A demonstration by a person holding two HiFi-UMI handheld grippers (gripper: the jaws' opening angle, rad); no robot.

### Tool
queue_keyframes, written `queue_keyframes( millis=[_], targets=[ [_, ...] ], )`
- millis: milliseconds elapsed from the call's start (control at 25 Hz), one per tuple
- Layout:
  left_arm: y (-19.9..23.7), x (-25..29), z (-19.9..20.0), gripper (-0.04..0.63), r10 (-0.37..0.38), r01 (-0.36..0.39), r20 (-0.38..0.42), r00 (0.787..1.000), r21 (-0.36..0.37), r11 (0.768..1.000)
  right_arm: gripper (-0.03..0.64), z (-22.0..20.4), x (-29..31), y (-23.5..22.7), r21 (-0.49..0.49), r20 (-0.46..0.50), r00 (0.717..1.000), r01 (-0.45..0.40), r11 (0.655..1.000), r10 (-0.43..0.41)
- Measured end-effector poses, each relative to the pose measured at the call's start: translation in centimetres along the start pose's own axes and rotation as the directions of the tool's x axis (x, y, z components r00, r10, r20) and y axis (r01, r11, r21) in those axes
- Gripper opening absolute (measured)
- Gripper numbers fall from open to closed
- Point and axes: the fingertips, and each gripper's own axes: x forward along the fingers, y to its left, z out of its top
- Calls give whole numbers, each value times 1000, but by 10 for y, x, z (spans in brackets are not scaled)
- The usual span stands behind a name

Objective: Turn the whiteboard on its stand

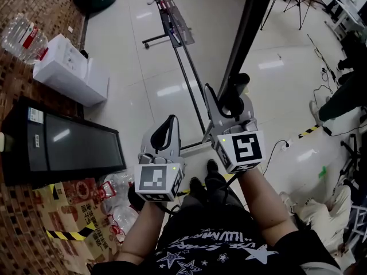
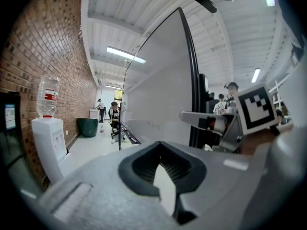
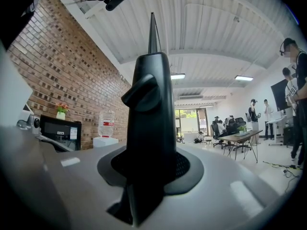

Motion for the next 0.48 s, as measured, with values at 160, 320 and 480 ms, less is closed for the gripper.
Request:
queue_keyframes(
  millis=[160, 320, 480],
  targets=[
    [-15, -15, -9, 5, -19, 19, -8, 1000, 0, 1000, 135, 0, -31, 4, 7, -6, 1000, -2, 1000, 2],
    [-38, -22, -15, 5, -41, 42, -6, 999, 13, 999, 135, 3, -61, 4, 5, -1, 1000, 4, 1000, -4],
    [-61, -28, -16, 5, -33, 32, 16, 999, 28, 999, 135, 5, -87, 5, 3, -8, 1000, 0, 1000, 0]
  ],
)
